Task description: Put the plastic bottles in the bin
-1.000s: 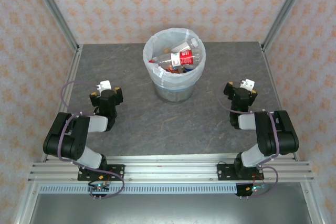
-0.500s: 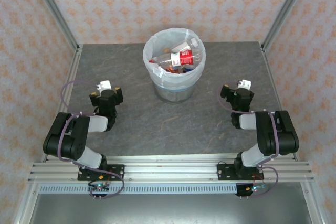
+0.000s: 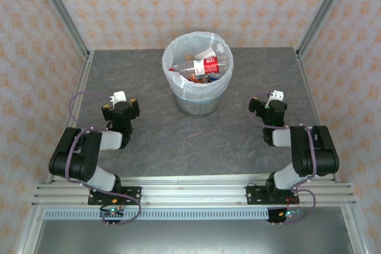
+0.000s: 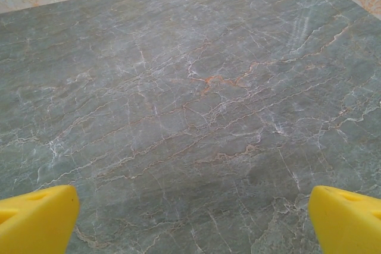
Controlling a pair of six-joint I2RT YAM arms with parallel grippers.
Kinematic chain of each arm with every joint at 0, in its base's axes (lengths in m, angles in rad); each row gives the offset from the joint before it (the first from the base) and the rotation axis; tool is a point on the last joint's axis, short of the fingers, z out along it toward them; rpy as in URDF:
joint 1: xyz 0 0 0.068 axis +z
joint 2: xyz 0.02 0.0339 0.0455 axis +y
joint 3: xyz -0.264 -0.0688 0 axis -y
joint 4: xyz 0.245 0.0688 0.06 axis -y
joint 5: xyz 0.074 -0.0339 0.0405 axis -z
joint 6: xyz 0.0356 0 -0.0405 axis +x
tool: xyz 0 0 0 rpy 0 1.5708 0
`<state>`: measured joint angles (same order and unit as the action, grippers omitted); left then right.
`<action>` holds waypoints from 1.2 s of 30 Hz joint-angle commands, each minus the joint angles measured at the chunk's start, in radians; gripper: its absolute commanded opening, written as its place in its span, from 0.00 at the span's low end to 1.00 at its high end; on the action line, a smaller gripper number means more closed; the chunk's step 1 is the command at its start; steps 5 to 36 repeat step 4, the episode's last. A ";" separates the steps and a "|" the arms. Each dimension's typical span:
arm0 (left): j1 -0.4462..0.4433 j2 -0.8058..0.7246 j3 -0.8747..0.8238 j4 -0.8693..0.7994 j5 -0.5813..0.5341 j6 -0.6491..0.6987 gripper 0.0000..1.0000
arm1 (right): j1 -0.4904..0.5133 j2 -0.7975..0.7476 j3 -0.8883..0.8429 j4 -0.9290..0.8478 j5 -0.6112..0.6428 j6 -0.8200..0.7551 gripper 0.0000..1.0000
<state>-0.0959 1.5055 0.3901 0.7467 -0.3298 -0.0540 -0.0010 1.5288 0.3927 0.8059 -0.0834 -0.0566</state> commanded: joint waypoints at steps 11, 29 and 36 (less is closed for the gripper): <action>0.013 -0.014 0.013 0.034 -0.017 0.006 1.00 | -0.001 -0.002 0.019 -0.007 0.014 0.009 0.99; 0.013 -0.014 0.013 0.034 -0.017 0.006 1.00 | -0.001 -0.002 0.019 -0.007 0.014 0.009 0.99; 0.013 -0.014 0.013 0.034 -0.017 0.006 1.00 | -0.001 -0.002 0.019 -0.007 0.014 0.009 0.99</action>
